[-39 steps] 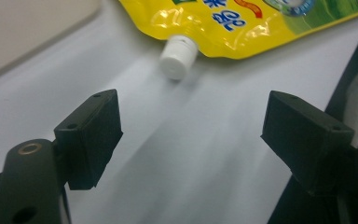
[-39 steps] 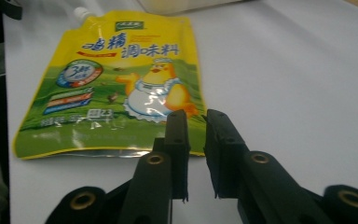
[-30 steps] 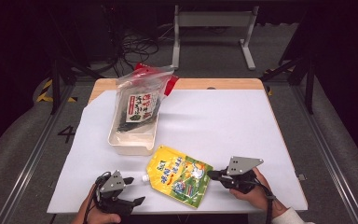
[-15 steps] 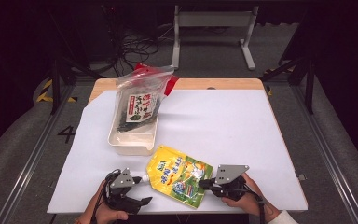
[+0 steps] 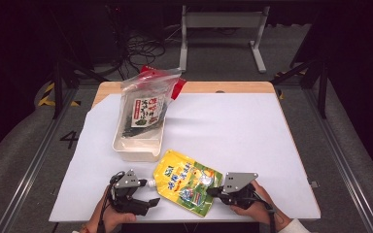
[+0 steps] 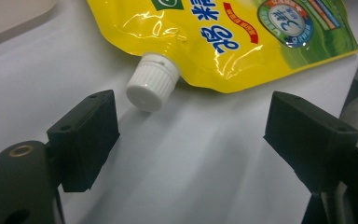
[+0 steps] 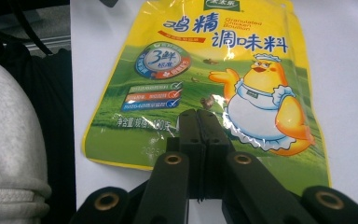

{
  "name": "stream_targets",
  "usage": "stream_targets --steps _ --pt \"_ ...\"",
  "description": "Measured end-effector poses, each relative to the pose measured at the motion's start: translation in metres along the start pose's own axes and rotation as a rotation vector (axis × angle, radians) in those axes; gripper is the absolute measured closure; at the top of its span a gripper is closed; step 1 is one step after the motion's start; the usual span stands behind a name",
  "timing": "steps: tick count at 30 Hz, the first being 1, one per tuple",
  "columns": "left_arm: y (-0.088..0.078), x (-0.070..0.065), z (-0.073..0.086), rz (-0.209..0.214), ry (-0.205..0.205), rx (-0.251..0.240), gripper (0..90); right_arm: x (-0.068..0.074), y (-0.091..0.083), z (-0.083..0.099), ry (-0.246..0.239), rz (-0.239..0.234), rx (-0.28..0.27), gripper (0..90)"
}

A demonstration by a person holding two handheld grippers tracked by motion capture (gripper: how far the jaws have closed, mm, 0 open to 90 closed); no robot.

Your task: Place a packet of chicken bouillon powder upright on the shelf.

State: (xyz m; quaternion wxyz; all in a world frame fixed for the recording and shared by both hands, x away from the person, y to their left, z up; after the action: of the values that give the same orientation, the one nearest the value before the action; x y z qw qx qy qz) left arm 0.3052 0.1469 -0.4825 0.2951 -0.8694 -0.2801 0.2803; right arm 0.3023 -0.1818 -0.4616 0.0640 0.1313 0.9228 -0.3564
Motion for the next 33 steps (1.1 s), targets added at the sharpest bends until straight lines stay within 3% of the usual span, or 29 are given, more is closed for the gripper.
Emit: stream_targets --steps 5,7,11,13,17,19,22,26,28,29,31,33 --pt "0.006 -0.004 -0.004 -0.082 0.066 0.012 19.9 0.002 0.002 0.000 -0.020 0.000 0.022 90.0" --pt "0.007 -0.003 -0.005 -0.098 0.072 0.005 21.4 0.003 0.003 0.000 -0.027 0.001 0.030 90.0" --pt "0.009 0.001 -0.008 -0.034 -0.017 -0.020 16.2 0.003 0.004 0.000 -0.025 -0.002 0.034 90.0" --pt "0.009 0.001 -0.008 -0.018 -0.033 -0.020 14.6 0.003 0.004 0.000 -0.030 -0.002 0.035 90.0" --pt "0.017 0.000 -0.016 0.131 -0.142 -0.045 18.9 0.002 0.004 0.001 -0.025 -0.004 0.033 90.0" --pt "0.021 -0.002 -0.019 0.122 -0.142 -0.046 17.1 0.003 0.005 0.001 -0.028 -0.003 0.033 90.0" --pt "0.023 0.001 -0.022 0.156 -0.193 -0.063 18.3 0.002 0.004 0.001 -0.024 -0.005 0.031 90.0" --pt "0.028 0.000 -0.027 0.160 -0.202 -0.072 18.4 0.002 0.005 0.002 -0.022 -0.009 0.025 90.0" --pt "0.031 -0.002 -0.030 0.170 -0.202 -0.079 24.6 0.002 0.005 0.003 -0.024 -0.011 0.026 90.0" --pt "0.033 -0.004 -0.031 0.147 -0.192 -0.081 24.0 0.002 0.005 0.003 -0.022 -0.010 0.026 90.0" --pt "0.033 -0.006 -0.034 0.141 -0.171 -0.102 40.8 0.002 0.005 0.003 -0.021 -0.009 0.030 90.0" --pt "0.032 -0.006 -0.037 0.140 -0.158 -0.129 51.9 0.002 0.006 0.003 -0.029 -0.008 0.031 90.0"
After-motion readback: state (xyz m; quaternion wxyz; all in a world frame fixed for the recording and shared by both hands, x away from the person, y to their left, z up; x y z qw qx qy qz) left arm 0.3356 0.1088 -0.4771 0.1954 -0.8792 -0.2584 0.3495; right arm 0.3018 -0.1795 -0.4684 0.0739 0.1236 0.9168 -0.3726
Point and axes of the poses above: each handheld gripper's, and its own axes: y roughly forward along the jaws, z roughly out of its underside, x roughly to its left, the point moved 2 cm from there along y, roughly forward along the jaws, and after that the axes turned 10 degrees about -y, right-handed, at the moved point
